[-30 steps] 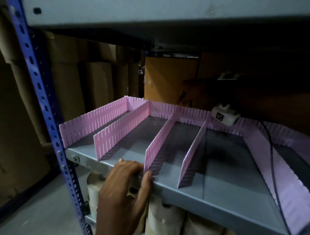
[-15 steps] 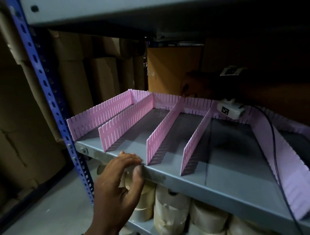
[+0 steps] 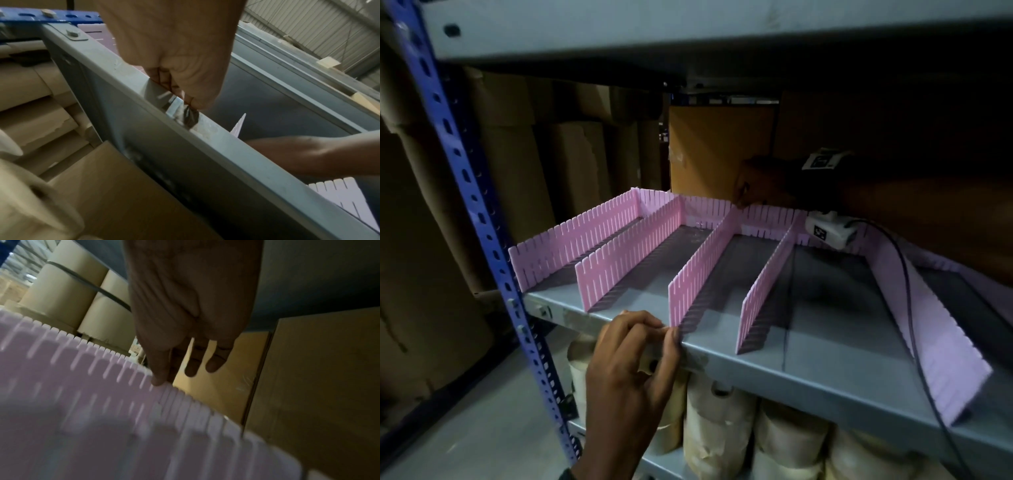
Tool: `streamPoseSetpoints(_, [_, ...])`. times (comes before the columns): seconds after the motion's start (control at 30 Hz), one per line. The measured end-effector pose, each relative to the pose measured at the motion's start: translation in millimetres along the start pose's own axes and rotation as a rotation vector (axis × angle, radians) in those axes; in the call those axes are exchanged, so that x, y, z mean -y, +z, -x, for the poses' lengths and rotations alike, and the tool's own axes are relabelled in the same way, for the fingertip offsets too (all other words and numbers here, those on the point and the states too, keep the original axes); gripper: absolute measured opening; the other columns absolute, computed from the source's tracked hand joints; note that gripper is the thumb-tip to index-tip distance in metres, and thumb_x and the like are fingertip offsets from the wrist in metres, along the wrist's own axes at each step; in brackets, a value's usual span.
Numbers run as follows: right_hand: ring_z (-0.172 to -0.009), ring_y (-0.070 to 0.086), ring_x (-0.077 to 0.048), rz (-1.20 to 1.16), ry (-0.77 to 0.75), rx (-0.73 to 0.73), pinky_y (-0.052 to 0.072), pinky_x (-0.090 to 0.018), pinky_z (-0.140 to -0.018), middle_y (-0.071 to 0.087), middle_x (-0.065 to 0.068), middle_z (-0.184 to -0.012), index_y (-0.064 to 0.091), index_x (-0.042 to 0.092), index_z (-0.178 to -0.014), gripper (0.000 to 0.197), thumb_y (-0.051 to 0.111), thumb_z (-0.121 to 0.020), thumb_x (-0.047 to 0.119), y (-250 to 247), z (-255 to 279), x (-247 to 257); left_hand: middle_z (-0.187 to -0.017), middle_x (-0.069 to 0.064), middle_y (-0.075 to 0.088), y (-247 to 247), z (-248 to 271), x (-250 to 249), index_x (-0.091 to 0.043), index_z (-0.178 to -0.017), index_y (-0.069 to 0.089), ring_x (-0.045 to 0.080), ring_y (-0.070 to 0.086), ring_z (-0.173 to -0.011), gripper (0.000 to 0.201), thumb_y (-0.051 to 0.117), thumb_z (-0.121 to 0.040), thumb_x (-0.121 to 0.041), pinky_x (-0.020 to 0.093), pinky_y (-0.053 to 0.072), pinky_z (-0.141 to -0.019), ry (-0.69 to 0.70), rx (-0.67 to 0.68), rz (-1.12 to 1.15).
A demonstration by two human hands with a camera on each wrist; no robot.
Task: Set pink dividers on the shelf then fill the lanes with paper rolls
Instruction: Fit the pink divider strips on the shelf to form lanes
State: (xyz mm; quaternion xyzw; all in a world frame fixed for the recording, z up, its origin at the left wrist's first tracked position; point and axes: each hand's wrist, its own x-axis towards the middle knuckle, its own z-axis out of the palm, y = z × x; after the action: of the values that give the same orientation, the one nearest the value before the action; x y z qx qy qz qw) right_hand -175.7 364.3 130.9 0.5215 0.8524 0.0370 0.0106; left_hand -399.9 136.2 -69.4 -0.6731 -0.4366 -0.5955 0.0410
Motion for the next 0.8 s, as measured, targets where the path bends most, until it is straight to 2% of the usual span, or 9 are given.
streamPoseSetpoints(0.1, [-0.111, 0.062, -0.02, 0.043, 0.032, 0.023, 0.041, -0.015, -0.082, 0.067, -0.006, -0.126, 0.068, 0.008, -0.123, 0.031, 0.062, -0.095, 0.021, -9.2, 8.6, 5.2, -0.091, -0.008, 0.06, -0.9, -0.7, 1.6, -0.013, -0.08, 0.067, 0.011, 0.06, -0.085, 0.025, 0.063, -0.094, -0.033, 0.026, 0.047, -0.074, 0.012, -0.001, -0.007])
streamPoseSetpoints(0.17, [-0.112, 0.061, -0.026, 0.078, 0.065, -0.011, 0.046, -0.027, -0.089, 0.065, -0.01, -0.127, 0.066, 0.007, -0.124, 0.033, 0.062, -0.095, 0.023, -20.3, 17.4, 8.8, -0.091, -0.009, 0.059, 0.0, -0.1, 0.6, -0.014, -0.08, 0.066, 0.012, 0.059, -0.084, 0.025, 0.062, -0.094, -0.034, 0.028, 0.048, -0.071, 0.006, -0.003, -0.016])
streamPoseSetpoints(0.23, [-0.115, 0.057, -0.03, 0.081, 0.136, -0.077, 0.046, -0.034, -0.09, 0.057, -0.012, -0.132, 0.061, 0.008, -0.128, 0.039, 0.063, -0.094, 0.028, -34.0, 28.7, 13.8, -0.091, -0.008, 0.059, -0.1, 0.3, -1.8, -0.015, -0.08, 0.065, 0.013, 0.058, -0.083, 0.024, 0.062, -0.095, -0.034, 0.027, 0.046, -0.072, 0.007, 0.003, -0.027])
streamPoseSetpoints(0.37, [-0.126, 0.049, -0.03, 0.03, 0.183, -0.163, 0.04, -0.034, -0.099, 0.05, -0.01, -0.141, 0.06, 0.013, -0.131, 0.041, 0.063, -0.094, 0.031, -57.2, 54.3, 21.8, -0.091, -0.003, 0.062, -1.1, 3.0, -2.8, -0.013, -0.083, 0.067, 0.016, 0.059, -0.084, 0.02, 0.063, -0.094, -0.029, 0.026, 0.044, -0.075, 0.016, 0.001, -0.035])
streamPoseSetpoints(0.5, [-0.133, 0.046, -0.029, -0.02, 0.275, -0.242, 0.039, -0.04, -0.11, 0.047, -0.009, -0.145, 0.052, 0.013, -0.139, 0.053, 0.065, -0.092, 0.032, -66.5, 80.5, 27.7, -0.094, 0.004, 0.067, -3.0, 8.1, -2.3, -0.006, -0.087, 0.071, 0.019, 0.062, -0.089, 0.016, 0.065, -0.093, -0.02, 0.023, 0.043, -0.082, 0.041, -0.016, -0.01])
streamPoseSetpoints(0.6, [-0.133, 0.046, -0.03, -0.004, 0.342, -0.227, 0.038, -0.043, -0.111, 0.046, -0.01, -0.147, 0.046, 0.012, -0.144, 0.061, 0.065, -0.091, 0.034, -67.4, 98.4, 23.7, -0.096, 0.009, 0.069, -4.9, 11.2, -8.0, -0.003, -0.091, 0.072, 0.026, 0.066, -0.09, 0.016, 0.066, -0.091, -0.018, 0.028, 0.046, -0.083, 0.012, -0.023, -0.001])
streamPoseSetpoints(0.67, [-0.132, 0.047, -0.029, -0.007, 0.385, -0.219, 0.04, -0.043, -0.11, 0.048, -0.01, -0.145, 0.048, 0.013, -0.143, 0.06, 0.067, -0.09, 0.034, -68.6, 109.6, 16.6, -0.1, 0.012, 0.07, -7.1, 14.6, -17.3, -0.001, -0.095, 0.072, 0.029, 0.067, -0.092, 0.018, 0.067, -0.09, -0.018, 0.031, 0.048, -0.085, -0.026, -0.045, 0.007])
streamPoseSetpoints(0.73, [-0.126, 0.053, -0.028, 0.013, 0.417, -0.209, 0.044, -0.042, -0.106, 0.055, -0.01, -0.139, 0.055, 0.015, -0.136, 0.051, 0.067, -0.09, 0.033, -66.7, 118.9, 7.4, -0.102, 0.015, 0.07, -8.0, 21.1, -29.7, 0.001, -0.098, 0.072, 0.033, 0.067, -0.094, 0.02, 0.066, -0.09, -0.016, 0.04, 0.052, -0.086, -0.027, -0.074, -0.017])
streamPoseSetpoints(0.8, [-0.124, 0.054, -0.03, 0.001, 0.447, -0.181, 0.047, -0.042, -0.103, 0.056, -0.01, -0.138, 0.054, 0.014, -0.138, 0.055, 0.069, -0.089, 0.034, -63.3, 125.1, -2.2, -0.101, 0.014, 0.071, -6.2, 26.8, -44.3, 0.001, -0.098, 0.072, 0.032, 0.068, -0.093, 0.021, 0.064, -0.091, -0.016, 0.047, 0.056, -0.083, 0.023, -0.102, -0.016])
